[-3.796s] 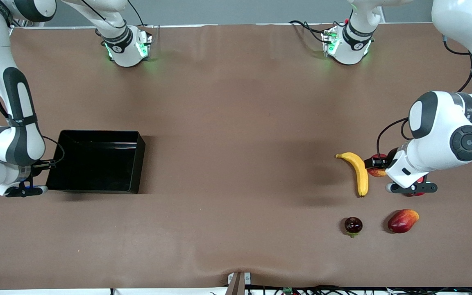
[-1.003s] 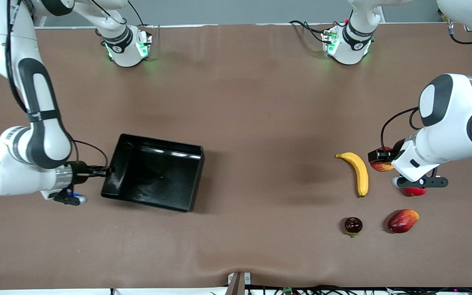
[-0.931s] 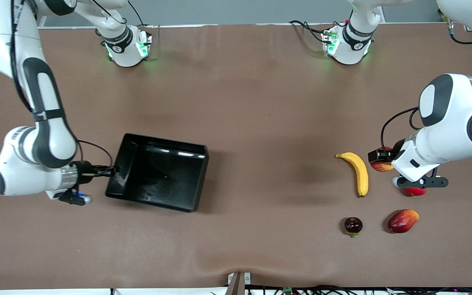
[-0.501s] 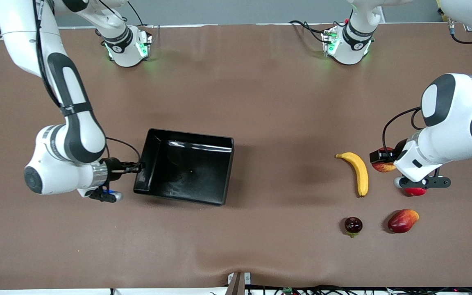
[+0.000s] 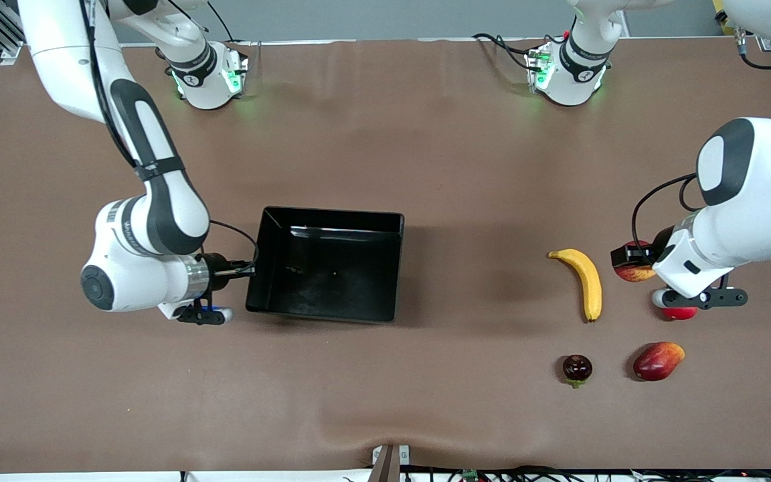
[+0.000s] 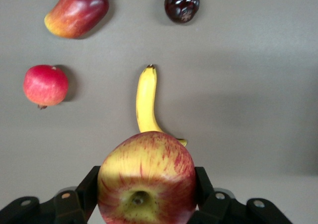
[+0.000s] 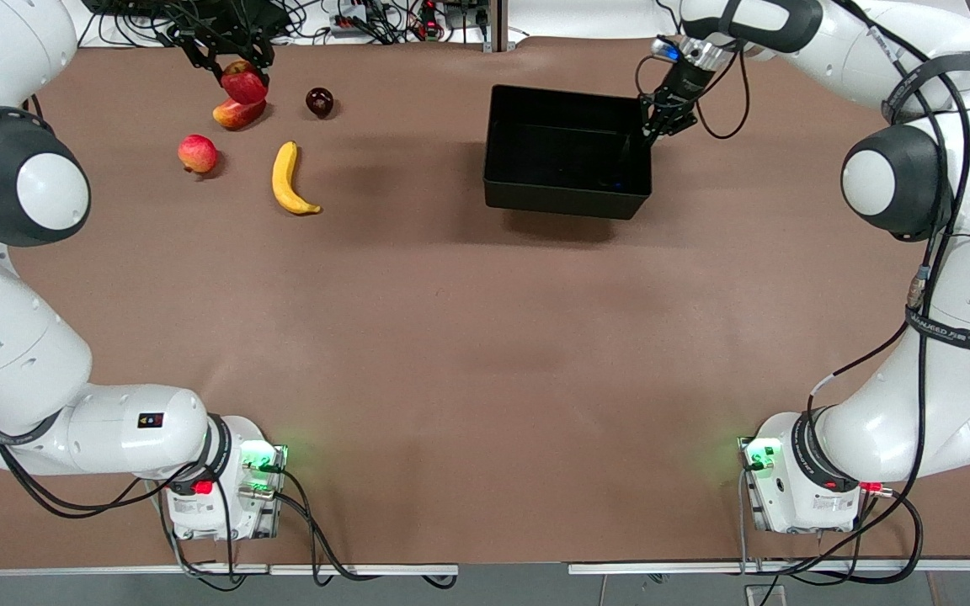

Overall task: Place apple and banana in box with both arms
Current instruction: 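Push the black box toward the table middle with the right gripper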

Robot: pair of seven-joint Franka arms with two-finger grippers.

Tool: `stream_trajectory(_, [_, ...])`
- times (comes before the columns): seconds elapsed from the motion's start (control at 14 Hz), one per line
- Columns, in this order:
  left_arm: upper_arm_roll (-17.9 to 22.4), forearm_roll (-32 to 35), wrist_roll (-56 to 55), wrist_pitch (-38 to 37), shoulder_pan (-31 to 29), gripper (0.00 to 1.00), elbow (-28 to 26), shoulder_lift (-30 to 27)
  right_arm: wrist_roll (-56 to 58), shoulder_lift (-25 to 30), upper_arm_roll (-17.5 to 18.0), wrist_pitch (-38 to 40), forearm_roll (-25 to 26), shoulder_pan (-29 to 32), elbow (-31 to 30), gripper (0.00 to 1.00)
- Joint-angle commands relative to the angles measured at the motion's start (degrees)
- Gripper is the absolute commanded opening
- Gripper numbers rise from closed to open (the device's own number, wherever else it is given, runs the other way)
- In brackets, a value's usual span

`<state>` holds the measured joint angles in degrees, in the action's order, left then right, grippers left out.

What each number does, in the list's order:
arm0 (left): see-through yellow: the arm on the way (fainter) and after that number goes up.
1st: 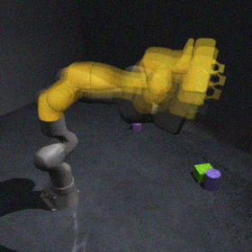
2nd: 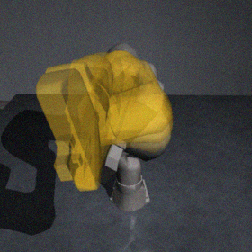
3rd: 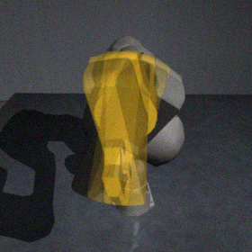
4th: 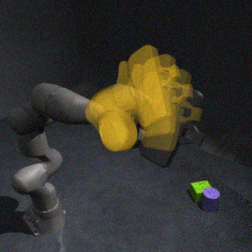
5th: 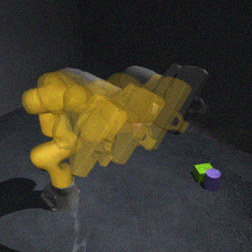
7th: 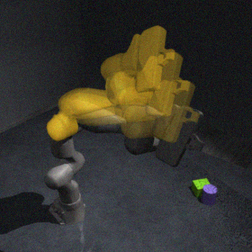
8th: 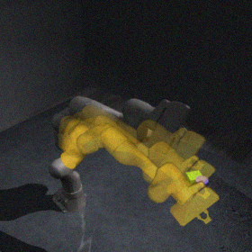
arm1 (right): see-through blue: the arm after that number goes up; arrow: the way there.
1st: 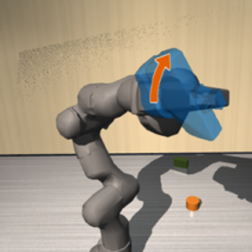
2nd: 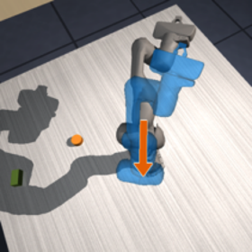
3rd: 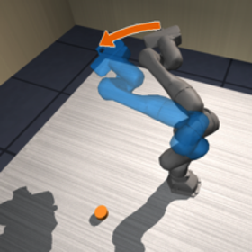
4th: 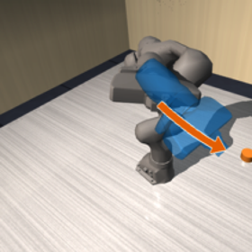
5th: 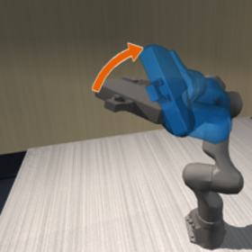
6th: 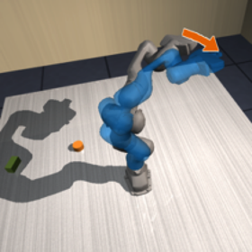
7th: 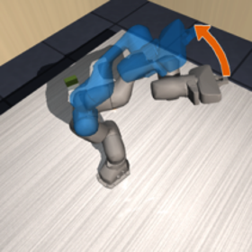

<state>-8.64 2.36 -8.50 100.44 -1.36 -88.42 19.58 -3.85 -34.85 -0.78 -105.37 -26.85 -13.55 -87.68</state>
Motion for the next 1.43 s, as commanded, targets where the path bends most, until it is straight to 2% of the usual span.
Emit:
stream_trajectory(0.0, [-0.1, -0.7, 0.6, -3.5, -1.4, 0.0, 0.0, -2.0, -0.7, 0.7, -0.3, -2.6, -2.1, -2.3, -0.3, 0.0])
stream_trajectory(1.36, [-0.7, -0.7, -0.1, -9.4, -2.4, 0.0, -0.1, -2.4, -10.8, -2.9, -0.6, -11.7, -4.3, -14.6, 0.4, 0.0])
